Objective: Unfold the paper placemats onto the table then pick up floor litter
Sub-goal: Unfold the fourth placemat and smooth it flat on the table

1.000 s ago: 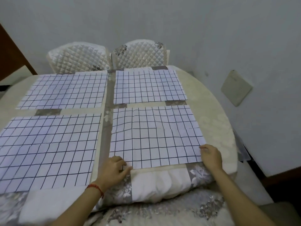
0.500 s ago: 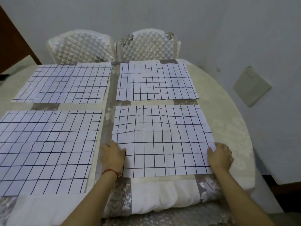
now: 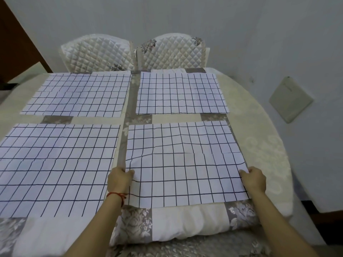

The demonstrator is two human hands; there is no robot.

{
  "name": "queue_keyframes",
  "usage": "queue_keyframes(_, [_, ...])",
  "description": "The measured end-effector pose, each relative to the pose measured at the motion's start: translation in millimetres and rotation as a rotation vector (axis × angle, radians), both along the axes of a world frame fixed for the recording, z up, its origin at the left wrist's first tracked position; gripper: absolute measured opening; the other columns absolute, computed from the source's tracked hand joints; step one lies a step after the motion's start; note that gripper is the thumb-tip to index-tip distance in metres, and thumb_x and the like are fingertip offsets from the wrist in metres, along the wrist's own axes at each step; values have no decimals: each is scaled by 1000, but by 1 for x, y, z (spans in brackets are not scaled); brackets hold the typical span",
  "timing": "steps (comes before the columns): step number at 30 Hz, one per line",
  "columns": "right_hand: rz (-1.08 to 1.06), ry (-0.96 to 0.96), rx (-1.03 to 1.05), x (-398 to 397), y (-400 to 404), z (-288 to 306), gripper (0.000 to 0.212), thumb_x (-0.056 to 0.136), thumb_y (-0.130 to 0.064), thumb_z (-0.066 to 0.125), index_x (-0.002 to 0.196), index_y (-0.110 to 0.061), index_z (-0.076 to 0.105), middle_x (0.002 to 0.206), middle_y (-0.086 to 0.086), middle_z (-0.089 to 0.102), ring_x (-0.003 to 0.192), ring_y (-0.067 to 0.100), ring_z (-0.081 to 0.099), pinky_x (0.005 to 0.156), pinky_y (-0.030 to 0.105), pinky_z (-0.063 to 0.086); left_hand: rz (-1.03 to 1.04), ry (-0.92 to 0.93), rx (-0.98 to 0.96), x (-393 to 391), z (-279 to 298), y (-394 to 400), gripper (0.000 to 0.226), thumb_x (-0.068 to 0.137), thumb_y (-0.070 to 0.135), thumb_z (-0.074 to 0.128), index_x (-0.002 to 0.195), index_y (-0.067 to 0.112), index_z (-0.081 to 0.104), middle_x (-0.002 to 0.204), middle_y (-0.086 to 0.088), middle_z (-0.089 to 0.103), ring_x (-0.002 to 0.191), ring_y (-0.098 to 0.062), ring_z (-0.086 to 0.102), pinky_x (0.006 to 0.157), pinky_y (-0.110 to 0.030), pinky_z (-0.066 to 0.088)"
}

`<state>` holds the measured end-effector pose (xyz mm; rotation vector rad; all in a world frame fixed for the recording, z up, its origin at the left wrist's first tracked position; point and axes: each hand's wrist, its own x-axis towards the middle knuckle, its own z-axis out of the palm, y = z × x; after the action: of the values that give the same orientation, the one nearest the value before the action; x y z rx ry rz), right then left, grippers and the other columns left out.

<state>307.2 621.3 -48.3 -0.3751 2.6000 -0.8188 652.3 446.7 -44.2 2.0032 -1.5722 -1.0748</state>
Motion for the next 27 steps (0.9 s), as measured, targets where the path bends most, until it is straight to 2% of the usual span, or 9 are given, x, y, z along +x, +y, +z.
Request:
queue_keyframes(5, [-10, 39, 7, 3, 5, -4, 20, 86, -18, 57, 70, -6, 54, 80, 19, 60, 72, 33, 54, 67, 35, 43, -38, -42, -24, 3, 0, 5, 37, 78, 16, 65, 53, 12, 38, 52, -3, 39, 50, -22, 39, 48, -23, 27])
queue_keyframes(8, [-14, 58, 25, 1, 9, -4, 19, 87, -19, 57, 81, -1, 59, 83, 21, 61, 75, 34, 54, 70, 37, 44, -49, -44, -37, 0, 0, 6, 22, 77, 19, 65, 68, 5, 50, 61, -6, 47, 62, -27, 48, 57, -27, 37])
queue_keyframes(13, [-9, 70, 43, 1, 12, -3, 19, 87, -20, 57, 82, -2, 58, 91, 24, 65, 81, 38, 59, 73, 39, 47, -32, -55, -54, -4, 0, 10, 24, 79, 19, 66, 84, 3, 48, 77, -13, 54, 75, -31, 53, 65, -34, 41])
queue_keyframes(16, [-12, 172, 118, 6, 11, 2, 25, 85, -21, 60, 100, 0, 60, 106, 26, 59, 97, 40, 55, 87, 45, 45, 12, -88, -70, -5, 2, 13, 32, 77, 19, 67, 93, 1, 46, 88, -18, 55, 80, -34, 55, 66, -39, 44])
queue_keyframes(18, [0, 288, 148, 12, 6, 7, 38, 84, -21, 61, 115, -2, 54, 120, 26, 50, 111, 41, 47, 95, 47, 38, 23, -215, -168, -10, 3, 16, 35, 76, 17, 68, 97, 0, 47, 100, -23, 52, 87, -38, 53, 64, -40, 42])
queue_keyframes(21, [144, 377, 55, 32, -16, 12, 41, 88, -23, 56, 123, -5, 51, 137, 18, 44, 125, 37, 39, 102, 47, 31, -160, -350, -371, -35, 9, 17, 36, 76, 16, 68, 106, -1, 54, 107, -26, 52, 93, -41, 52, 69, -43, 45])
queue_keyframes(24, [498, 406, -13, 66, -46, 4, 44, 92, -30, 47, 133, -12, 44, 149, 10, 35, 139, 28, 28, 112, 45, 22, -503, -410, -532, -79, 3, 24, 35, 70, 14, 73, 103, 8, 62, 111, -17, 63, 96, -38, 60, 74, -45, 51])
queue_keyframes(26, [727, 416, -14, 90, -65, -5, 51, 94, -42, 33, 140, -20, 34, 154, 4, 25, 144, 22, 17, 116, 41, 12, -712, -371, -574, -107, -2, 28, 35, 76, 17, 62, 111, 14, 59, 122, -10, 63, 109, -34, 60, 84, -47, 51])
queue_keyframes(27, [803, 420, 8, 98, -71, -11, 56, 92, -48, 22, 142, -24, 28, 156, 1, 19, 145, 20, 12, 117, 39, 8, -806, -369, -551, -119, -4, 28, 38, 83, 21, 50, 120, 16, 54, 132, -8, 56, 120, -31, 54, 93, -50, 46])
